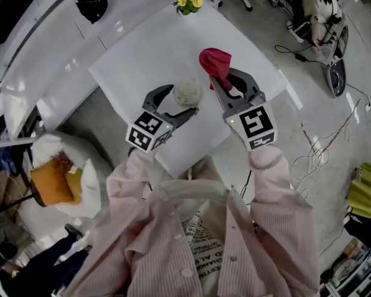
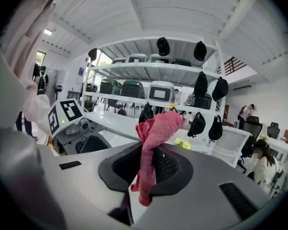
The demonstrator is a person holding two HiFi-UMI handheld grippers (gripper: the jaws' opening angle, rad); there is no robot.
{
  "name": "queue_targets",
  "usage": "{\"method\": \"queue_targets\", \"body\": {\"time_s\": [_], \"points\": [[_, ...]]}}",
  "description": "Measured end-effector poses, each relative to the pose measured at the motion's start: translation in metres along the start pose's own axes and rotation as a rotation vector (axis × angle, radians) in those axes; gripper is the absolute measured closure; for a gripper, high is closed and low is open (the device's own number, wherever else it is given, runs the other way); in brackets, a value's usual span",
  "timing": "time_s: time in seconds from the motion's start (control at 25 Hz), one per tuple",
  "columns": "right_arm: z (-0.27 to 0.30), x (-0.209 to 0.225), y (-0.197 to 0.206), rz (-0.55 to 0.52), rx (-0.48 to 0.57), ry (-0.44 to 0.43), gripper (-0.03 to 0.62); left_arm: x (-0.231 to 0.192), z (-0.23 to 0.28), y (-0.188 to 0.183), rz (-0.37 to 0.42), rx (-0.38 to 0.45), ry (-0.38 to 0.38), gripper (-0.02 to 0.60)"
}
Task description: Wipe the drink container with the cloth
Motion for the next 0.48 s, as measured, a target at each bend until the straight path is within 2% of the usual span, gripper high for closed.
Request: {"method": "queue_targets", "body": {"time_s": [0.28, 0.48], "points": [[0.03, -0.022, 0.012, -0.177, -0.087, -0.085, 0.554, -0.002, 0.007, 0.004, 0.011, 0.006, 0.017, 0.213], [0.044, -0.038, 0.022, -0.257, -0.139, -0.14, 0.554, -0.004, 0.008, 0.007, 0.012, 0.014, 0.02, 0.213]]}}
Point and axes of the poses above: the fingertips, and each gripper's own axes: z forward along the fingers, x to its right, y out of its underside, the point moved 3 cm from there along -z, backward along the fingers, and after that the axes turned 9 degrees about x, right-handed, at the moved point
